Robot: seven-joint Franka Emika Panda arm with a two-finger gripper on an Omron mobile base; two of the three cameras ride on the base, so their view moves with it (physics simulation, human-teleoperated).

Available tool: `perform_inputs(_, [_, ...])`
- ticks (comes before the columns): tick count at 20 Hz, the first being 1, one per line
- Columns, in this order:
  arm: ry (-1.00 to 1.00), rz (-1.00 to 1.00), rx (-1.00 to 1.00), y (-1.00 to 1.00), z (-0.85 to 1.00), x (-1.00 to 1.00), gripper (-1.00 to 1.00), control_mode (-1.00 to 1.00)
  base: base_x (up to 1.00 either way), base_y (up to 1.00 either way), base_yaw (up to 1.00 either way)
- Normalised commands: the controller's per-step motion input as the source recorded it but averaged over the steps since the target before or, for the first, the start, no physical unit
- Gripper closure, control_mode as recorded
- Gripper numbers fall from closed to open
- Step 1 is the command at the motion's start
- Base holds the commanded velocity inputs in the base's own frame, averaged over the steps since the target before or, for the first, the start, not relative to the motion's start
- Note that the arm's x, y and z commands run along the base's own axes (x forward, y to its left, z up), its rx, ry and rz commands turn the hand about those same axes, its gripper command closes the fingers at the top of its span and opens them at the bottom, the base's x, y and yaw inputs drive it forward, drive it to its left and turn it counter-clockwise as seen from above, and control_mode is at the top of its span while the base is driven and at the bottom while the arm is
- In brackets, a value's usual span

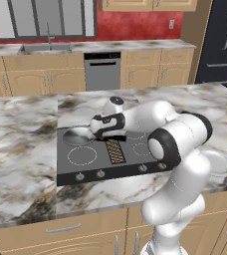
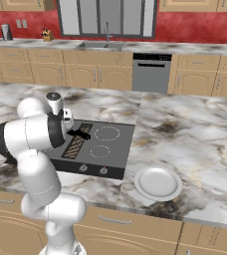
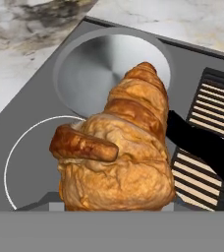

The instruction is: Pick the croissant and place it on the pan. Then turn on the stove to warm the croissant.

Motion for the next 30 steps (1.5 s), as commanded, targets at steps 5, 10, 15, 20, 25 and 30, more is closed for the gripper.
perform_inputs(5, [0.00,0.00,0.00,0.24,0.00,0.25,1.00,-1.00,0.00,0.00,0.00])
perform_inputs(10, [0.00,0.00,0.00,0.32,-0.02,0.22,1.00,-1.00,0.00,0.00,0.00])
perform_inputs(15, [0.00,0.00,0.00,0.24,-0.10,0.22,1.00,-1.00,0.00,0.00,0.00])
perform_inputs(20, [0.00,0.00,0.00,0.17,-0.16,0.22,1.00,-1.00,0.00,0.00,0.00])
perform_inputs(25, [0.00,0.00,0.00,0.09,-0.20,0.26,1.00,-1.00,0.00,0.00,0.00])
perform_inputs(30, [0.00,0.00,0.00,0.04,-0.08,0.31,1.00,-1.00,0.00,0.00,0.00])
